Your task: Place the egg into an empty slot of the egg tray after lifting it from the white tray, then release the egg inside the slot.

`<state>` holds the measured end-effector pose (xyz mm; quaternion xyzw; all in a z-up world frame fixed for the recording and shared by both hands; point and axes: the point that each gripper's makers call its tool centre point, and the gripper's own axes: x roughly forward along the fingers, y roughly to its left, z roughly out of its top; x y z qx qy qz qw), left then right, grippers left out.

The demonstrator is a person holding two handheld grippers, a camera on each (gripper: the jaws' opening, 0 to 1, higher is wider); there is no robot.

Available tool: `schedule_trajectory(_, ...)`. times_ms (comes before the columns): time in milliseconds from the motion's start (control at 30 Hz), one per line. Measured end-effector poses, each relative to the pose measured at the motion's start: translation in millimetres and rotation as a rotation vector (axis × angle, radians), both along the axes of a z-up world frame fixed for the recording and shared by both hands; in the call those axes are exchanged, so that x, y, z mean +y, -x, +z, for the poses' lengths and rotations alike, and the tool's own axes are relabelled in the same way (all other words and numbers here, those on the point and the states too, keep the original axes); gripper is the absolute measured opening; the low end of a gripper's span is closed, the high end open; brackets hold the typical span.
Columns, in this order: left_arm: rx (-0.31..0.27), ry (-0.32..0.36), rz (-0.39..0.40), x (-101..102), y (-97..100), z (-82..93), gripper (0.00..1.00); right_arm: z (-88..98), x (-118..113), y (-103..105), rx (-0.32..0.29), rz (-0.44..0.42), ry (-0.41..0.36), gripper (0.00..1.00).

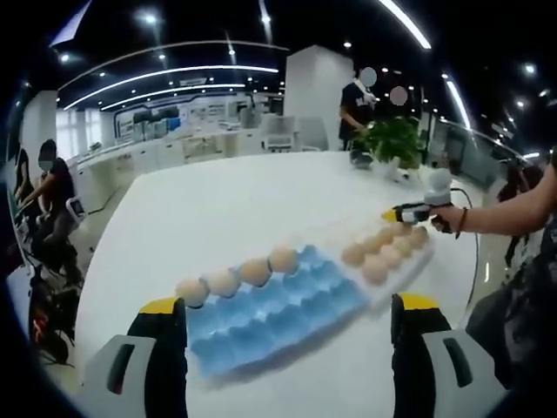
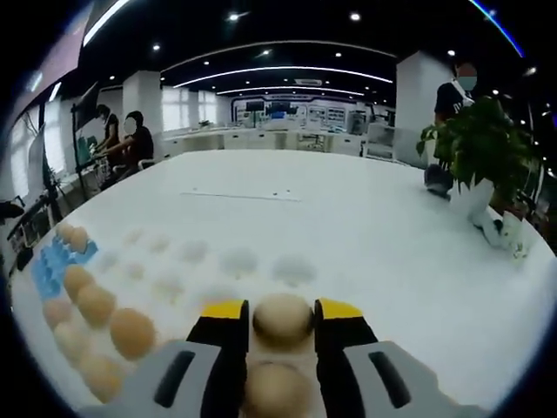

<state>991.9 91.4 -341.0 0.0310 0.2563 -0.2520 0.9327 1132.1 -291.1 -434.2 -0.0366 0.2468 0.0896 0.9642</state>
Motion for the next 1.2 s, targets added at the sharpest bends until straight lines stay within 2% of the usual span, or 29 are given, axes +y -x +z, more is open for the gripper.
schedule_trajectory(367, -0.002, -0.01, 0.011, 3.7, 0.0, 0.6, 1.0, 1.0, -1.8, -0.1, -0.007, -0.023, 0.003, 0.27)
schedule_trajectory(467, -0.001, -0.01, 0.012, 4.1, 0.5, 0.9, 1.0, 1.9, -3.4, -0.2, -0.013, -0.026, -0.023, 0.27)
schedule_trajectory(667, 0.0, -0.014, 0.014, 6.5, 2.2, 1.5, 1.0, 3.0, -3.3, -1.0, -0.005, -0.032, -0.027, 0.27)
schedule_trajectory(1200, 0.0, -0.019, 0.004, 4.7, 2.4, 1.0, 1.0, 29.9, 5.2, -3.4, -0.059, -0.018, -0.053, 0.27)
